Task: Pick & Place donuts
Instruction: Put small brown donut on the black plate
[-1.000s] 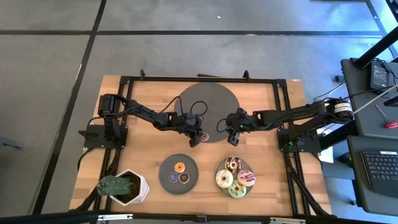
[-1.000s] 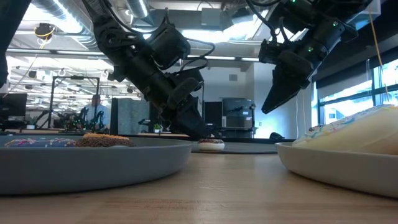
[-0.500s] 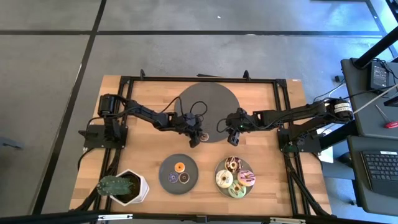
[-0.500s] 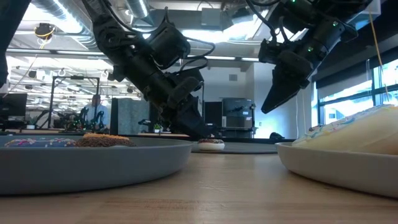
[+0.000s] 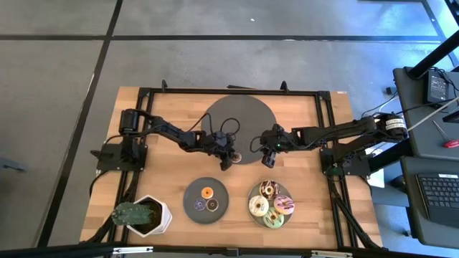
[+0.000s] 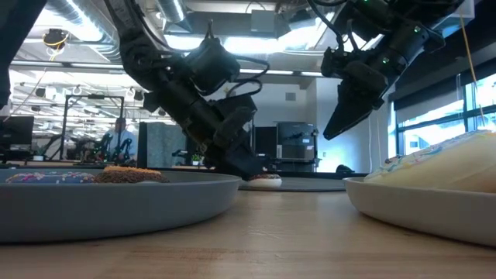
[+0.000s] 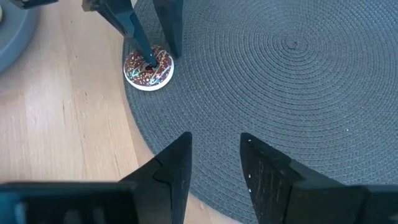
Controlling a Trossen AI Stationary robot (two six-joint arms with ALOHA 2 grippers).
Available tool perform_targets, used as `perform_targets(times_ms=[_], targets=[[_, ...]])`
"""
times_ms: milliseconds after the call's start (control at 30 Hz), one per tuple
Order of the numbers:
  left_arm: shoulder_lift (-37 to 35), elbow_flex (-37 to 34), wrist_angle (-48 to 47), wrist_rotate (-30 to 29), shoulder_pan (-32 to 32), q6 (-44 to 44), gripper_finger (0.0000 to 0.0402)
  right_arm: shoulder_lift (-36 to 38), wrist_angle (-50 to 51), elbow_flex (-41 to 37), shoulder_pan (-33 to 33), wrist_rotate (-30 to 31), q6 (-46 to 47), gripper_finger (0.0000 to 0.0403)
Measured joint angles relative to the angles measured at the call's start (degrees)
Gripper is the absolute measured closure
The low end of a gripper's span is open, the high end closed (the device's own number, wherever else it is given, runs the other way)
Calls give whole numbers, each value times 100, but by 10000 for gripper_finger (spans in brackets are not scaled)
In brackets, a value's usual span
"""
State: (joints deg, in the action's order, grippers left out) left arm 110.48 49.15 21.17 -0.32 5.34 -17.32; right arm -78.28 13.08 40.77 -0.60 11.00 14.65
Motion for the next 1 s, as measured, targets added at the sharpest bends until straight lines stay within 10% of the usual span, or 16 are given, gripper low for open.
perform_targets(times_ms=[533, 1000], targets=[[-7, 296, -274, 311, 7, 508, 386, 0, 20, 0, -1, 0, -12, 265], [-777, 905, -2046, 559, -88, 916, 389, 0, 68, 0, -2, 0, 3, 265]])
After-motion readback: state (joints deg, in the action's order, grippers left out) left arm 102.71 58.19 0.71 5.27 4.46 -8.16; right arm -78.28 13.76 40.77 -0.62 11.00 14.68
